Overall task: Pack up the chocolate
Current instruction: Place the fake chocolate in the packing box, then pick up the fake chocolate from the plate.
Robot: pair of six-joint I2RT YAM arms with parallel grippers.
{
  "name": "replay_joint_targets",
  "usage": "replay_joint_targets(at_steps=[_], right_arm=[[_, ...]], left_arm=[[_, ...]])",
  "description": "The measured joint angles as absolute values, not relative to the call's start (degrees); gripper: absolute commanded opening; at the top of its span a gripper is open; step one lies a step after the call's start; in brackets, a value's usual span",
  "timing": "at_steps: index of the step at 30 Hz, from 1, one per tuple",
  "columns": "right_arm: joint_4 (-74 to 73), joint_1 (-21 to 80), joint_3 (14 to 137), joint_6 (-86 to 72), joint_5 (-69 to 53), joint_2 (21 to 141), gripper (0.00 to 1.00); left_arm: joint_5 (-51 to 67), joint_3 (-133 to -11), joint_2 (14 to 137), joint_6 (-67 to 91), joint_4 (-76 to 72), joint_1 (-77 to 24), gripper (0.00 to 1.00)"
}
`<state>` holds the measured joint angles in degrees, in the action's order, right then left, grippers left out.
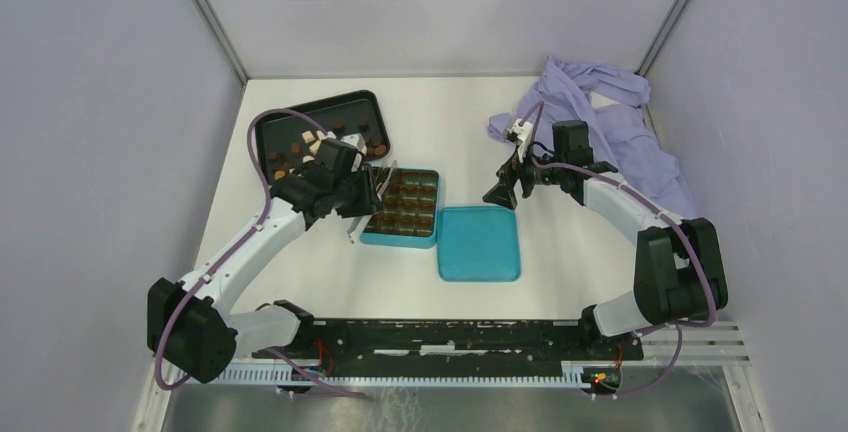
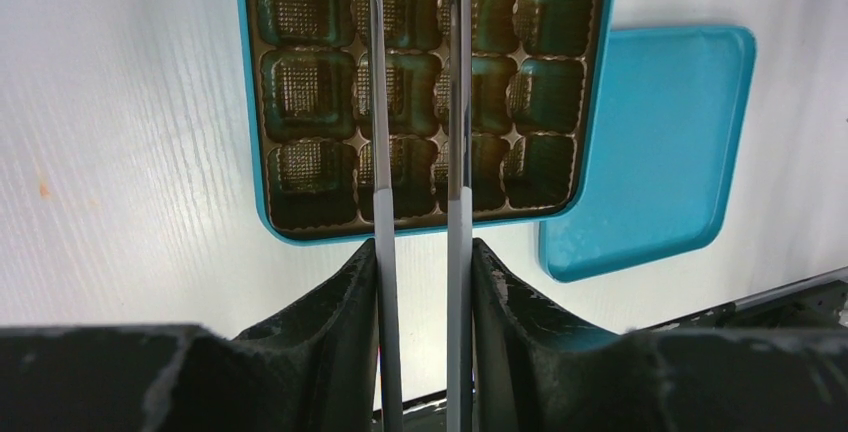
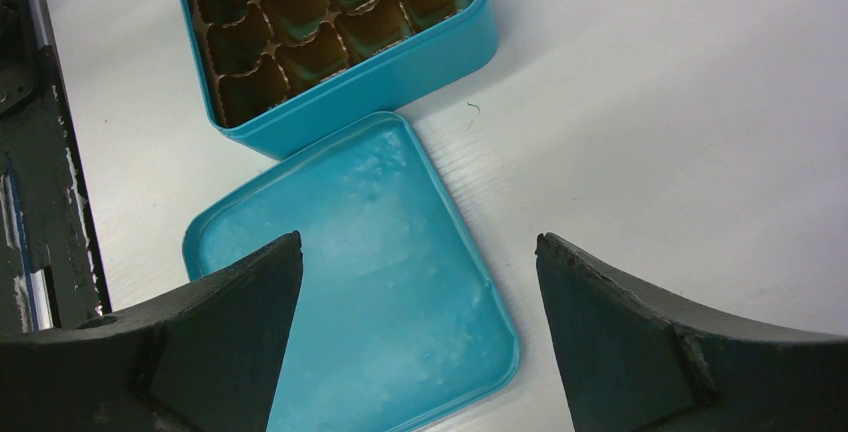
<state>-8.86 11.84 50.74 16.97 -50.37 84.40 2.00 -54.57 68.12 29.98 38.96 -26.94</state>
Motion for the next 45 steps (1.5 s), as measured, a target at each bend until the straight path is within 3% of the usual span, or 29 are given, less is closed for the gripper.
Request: replay_joint_targets(at_steps=[14,27,45], right_arm=[[-8.86,11.84,50.74,16.99,-50.46,84.4,0.93],[-8.88,11.84,50.74,16.97,-50.65,84.4,0.93],[-9.76,11.84,51.31,17.1,-51.48,85.8,0.92]], left_arm=[[1.52,-65.1,68.01,29.43,40.73,-25.87,0.37],[7.57,-71.66,76.51,24.73,43.03,-4.01,0.37],[5.37,-82.15,93.23,20.51,44.53,6.57,0.39]])
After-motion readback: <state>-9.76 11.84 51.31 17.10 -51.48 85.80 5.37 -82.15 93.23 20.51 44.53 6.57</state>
